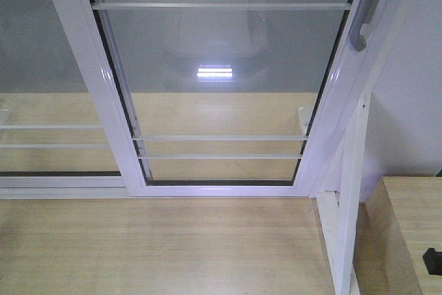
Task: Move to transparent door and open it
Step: 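Move closer, bringing the right gripper in front of the grey handle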
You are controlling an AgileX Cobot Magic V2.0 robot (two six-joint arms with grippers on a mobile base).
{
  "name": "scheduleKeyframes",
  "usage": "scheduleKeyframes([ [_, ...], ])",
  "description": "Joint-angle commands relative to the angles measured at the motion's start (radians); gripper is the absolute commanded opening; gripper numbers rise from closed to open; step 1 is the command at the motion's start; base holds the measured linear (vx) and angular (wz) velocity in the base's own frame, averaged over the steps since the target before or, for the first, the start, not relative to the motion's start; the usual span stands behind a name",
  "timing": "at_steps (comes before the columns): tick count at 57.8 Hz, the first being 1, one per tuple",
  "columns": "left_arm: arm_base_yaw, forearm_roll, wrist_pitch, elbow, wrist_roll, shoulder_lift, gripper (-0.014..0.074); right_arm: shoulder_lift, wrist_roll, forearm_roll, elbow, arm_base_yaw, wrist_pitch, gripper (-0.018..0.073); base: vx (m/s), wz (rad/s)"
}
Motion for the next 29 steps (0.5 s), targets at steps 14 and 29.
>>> scheduleKeyframes([
  [14, -0.005, -0.008, -0.078, 0.03, -0.008, -0.013, -0.0006, -0.014, -0.002, -0.004, 0.014, -0.004, -0.08, -0.0008, 0.09, 0.01],
  [29, -0.005, -0.008, -0.078, 0.03, -0.008, -0.013, -0.0006, -0.014, -0.002, -0.004, 0.014, -0.004, -0.078, -0.0008, 0.08, 0.0],
])
